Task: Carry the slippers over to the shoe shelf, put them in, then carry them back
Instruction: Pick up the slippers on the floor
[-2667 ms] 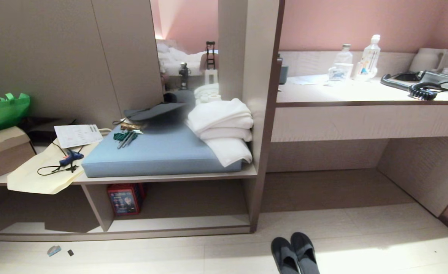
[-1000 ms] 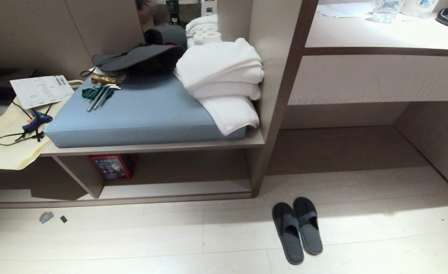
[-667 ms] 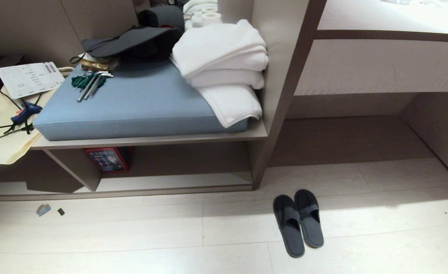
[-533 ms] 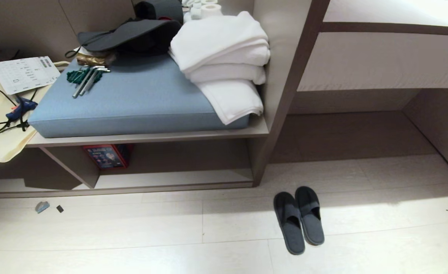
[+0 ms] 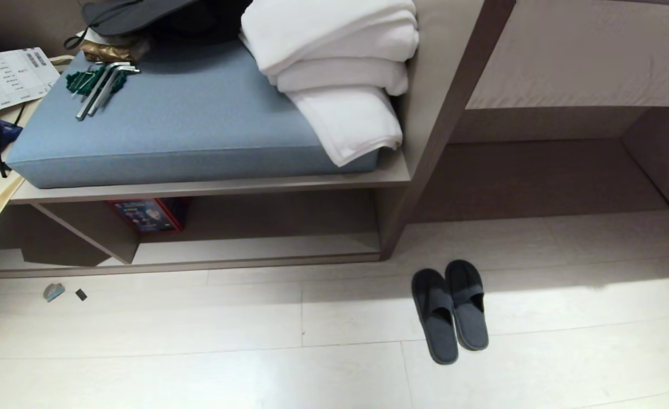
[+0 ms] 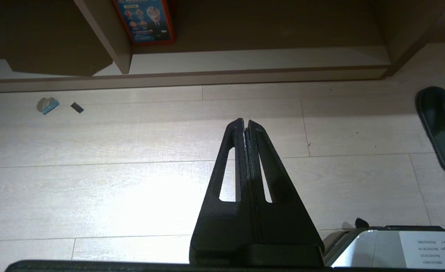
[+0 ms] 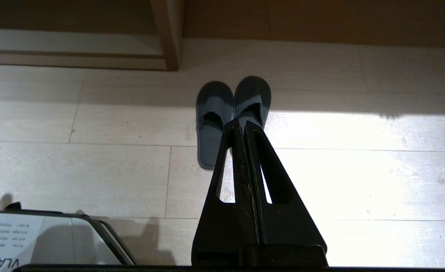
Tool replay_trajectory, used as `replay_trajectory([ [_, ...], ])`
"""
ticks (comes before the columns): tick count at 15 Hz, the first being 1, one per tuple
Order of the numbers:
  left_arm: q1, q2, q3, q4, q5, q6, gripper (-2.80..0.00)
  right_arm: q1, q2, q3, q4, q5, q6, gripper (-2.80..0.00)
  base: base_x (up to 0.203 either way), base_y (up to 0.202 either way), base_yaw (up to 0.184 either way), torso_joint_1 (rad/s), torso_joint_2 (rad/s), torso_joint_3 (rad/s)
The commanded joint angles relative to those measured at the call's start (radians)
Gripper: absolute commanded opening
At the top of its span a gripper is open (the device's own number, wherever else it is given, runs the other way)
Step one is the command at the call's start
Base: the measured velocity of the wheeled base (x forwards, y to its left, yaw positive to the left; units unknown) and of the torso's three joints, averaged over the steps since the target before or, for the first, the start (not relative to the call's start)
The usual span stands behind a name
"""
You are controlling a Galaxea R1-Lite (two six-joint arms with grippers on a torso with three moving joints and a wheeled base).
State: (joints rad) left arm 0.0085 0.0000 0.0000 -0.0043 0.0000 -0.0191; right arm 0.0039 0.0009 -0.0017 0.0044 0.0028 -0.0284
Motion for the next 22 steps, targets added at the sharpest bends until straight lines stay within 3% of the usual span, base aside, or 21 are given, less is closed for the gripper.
replay_trajectory([
  [1,0.000,0.002,0.000,0.000,0.000,-0.001,-2.80,0.001,0.001,0.000,0.000,-0.001,-0.001,-2.80,0.000,0.000,0.000,0.011,0.00,-0.203],
  [22,-0.001,0.002,0.000,0.001,0.000,0.001,-2.80,0.001,0.001,0.000,-0.003,0.000,-0.001,-2.80,0.000,0.000,0.000,0.002,0.00,-0.196],
])
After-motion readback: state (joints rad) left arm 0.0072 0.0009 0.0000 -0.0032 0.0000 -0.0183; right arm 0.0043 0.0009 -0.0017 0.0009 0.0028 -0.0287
